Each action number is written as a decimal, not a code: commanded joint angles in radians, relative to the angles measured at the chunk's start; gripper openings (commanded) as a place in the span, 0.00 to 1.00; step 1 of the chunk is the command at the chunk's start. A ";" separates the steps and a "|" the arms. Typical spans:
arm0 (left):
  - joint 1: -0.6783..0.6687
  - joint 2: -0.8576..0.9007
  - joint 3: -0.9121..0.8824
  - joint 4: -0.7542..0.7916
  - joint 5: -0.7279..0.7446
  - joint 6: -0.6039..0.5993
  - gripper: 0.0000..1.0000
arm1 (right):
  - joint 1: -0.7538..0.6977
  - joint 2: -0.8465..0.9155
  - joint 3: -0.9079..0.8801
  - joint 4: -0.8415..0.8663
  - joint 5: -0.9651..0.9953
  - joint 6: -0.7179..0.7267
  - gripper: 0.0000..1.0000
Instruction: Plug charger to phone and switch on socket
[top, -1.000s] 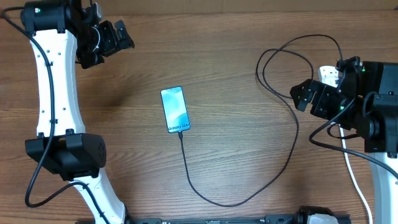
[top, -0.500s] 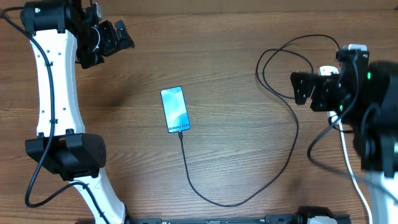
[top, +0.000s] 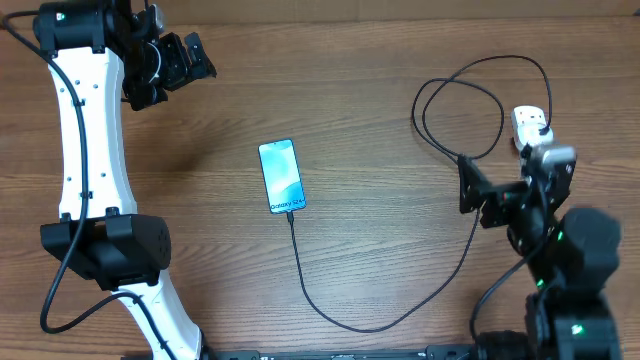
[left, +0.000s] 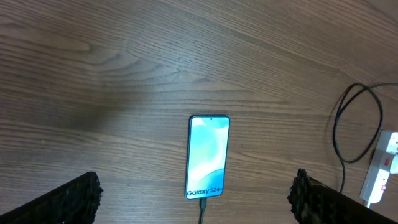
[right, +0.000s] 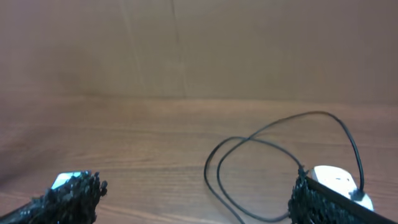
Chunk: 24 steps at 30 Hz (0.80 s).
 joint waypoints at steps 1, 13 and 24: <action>-0.004 -0.010 0.010 -0.002 -0.006 -0.009 0.99 | 0.010 -0.106 -0.136 0.088 0.017 -0.007 1.00; -0.004 -0.010 0.010 -0.002 -0.006 -0.009 0.99 | 0.013 -0.412 -0.425 0.214 0.018 -0.004 1.00; -0.004 -0.010 0.010 -0.002 -0.006 -0.009 1.00 | 0.016 -0.566 -0.555 0.289 0.018 -0.004 1.00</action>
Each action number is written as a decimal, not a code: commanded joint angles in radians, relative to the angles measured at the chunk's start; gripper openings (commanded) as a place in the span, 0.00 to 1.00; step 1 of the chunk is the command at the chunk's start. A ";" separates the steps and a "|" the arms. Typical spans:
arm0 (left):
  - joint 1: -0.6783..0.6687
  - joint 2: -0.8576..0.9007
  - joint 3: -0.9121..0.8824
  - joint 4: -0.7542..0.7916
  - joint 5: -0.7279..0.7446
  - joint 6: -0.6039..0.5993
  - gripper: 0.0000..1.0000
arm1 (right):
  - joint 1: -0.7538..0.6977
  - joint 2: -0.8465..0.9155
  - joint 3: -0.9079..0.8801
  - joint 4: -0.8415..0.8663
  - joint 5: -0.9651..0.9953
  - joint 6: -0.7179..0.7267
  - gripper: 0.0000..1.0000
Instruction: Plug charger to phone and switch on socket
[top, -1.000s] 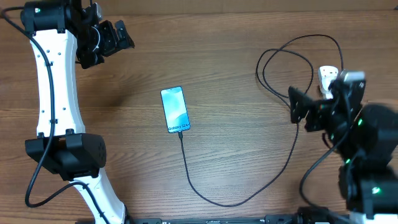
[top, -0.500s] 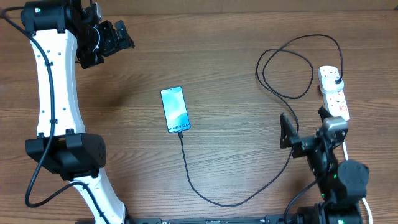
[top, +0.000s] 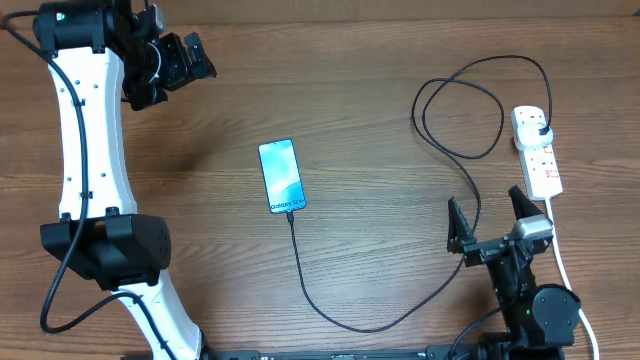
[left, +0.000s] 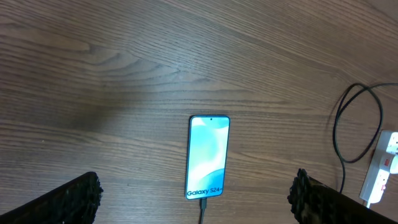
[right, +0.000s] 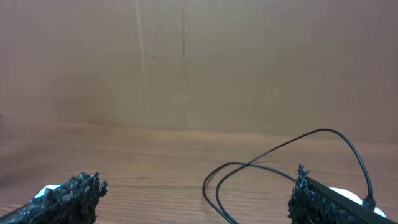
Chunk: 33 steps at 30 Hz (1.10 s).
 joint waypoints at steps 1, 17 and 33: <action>-0.004 -0.010 0.010 -0.002 -0.006 -0.009 1.00 | 0.009 -0.029 -0.045 0.034 0.011 -0.002 1.00; -0.004 -0.010 0.010 -0.002 -0.006 -0.009 1.00 | 0.010 -0.048 -0.114 -0.012 0.011 0.002 1.00; -0.004 -0.010 0.010 -0.002 -0.006 -0.009 1.00 | 0.010 -0.048 -0.114 -0.012 0.011 0.002 1.00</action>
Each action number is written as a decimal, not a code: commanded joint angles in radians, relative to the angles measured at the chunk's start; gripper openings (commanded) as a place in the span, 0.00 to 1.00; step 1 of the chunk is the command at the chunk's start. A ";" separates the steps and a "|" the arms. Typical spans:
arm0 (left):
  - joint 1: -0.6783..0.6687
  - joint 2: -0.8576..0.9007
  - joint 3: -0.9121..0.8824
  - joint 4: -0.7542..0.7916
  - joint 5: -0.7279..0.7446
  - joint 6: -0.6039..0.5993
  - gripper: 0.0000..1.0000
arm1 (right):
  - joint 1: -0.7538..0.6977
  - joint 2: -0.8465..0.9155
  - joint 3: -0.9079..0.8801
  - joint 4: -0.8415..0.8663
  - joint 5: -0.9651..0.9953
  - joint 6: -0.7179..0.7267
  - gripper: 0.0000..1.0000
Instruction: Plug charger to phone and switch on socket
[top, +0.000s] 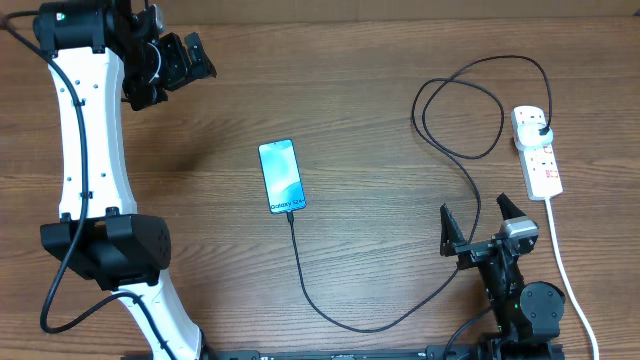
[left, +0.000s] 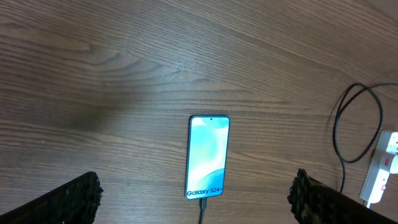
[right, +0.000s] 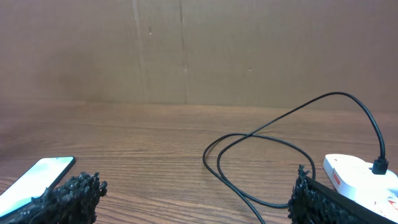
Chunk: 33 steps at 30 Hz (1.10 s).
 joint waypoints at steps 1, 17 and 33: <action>-0.004 -0.010 0.010 -0.002 -0.006 -0.009 1.00 | 0.008 -0.010 -0.011 0.006 0.011 0.002 1.00; -0.004 -0.010 0.010 -0.002 -0.006 -0.009 1.00 | 0.008 -0.010 -0.011 0.006 0.011 0.002 1.00; -0.030 -0.097 -0.006 -0.002 -0.006 -0.009 1.00 | 0.008 -0.010 -0.011 0.006 0.011 0.002 1.00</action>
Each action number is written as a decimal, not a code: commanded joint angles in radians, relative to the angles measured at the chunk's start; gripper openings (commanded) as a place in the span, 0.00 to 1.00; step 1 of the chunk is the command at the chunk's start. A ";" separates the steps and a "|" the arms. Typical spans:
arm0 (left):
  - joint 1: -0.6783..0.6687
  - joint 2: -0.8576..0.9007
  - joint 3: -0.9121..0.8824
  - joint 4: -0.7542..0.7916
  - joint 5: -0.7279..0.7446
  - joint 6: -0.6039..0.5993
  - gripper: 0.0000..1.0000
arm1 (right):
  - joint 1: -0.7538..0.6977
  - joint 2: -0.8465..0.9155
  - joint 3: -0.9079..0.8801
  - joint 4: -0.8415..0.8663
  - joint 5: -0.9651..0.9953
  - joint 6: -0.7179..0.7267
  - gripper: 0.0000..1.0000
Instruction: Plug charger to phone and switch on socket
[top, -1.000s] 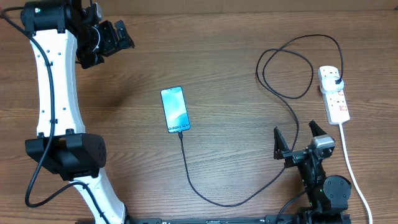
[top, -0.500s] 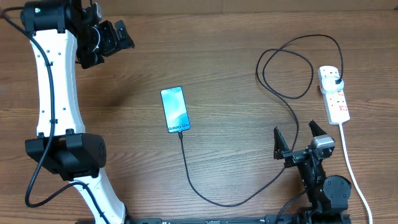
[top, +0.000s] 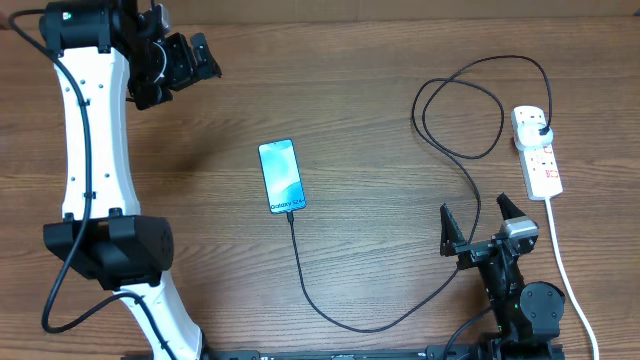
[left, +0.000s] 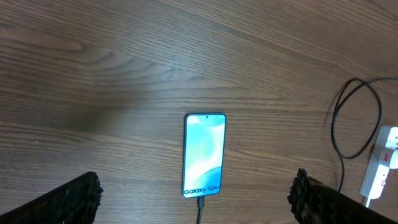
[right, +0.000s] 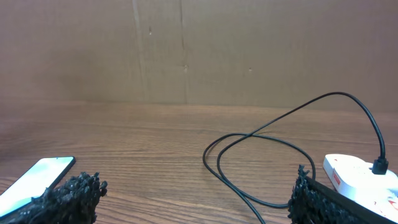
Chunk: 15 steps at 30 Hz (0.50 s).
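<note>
A phone with a lit blue screen lies flat mid-table, also in the left wrist view as the phone. The black charger cable is plugged into its near end and loops back to a white socket strip at the right. The strip carries a black plug and red switches. My left gripper hangs open high at the far left. Low at the near right, my right gripper stands open, apart from the strip.
A brown cardboard wall closes the far side of the wooden table. The cable's loop lies between phone and strip. The strip's white lead runs toward the near edge beside my right arm.
My left gripper has shifted slightly, so the phone sits a little to the left in its wrist view. The right arm, phone, cable and strip have not moved.
My right gripper stood open right by the socket strip. Then it was drawn back toward the near edge, clear of the strip, then low by the table's near right, where it stays. The phone stayed lit with the cable in it throughout.
</note>
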 joint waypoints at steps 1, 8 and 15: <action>-0.007 -0.110 -0.010 -0.002 -0.006 -0.009 1.00 | 0.009 -0.010 -0.011 0.006 0.010 0.002 1.00; -0.006 -0.285 -0.090 -0.002 -0.006 -0.009 1.00 | 0.009 -0.010 -0.011 0.006 0.010 0.002 1.00; -0.006 -0.544 -0.364 -0.002 -0.006 -0.009 1.00 | 0.009 -0.010 -0.011 0.006 0.010 0.002 1.00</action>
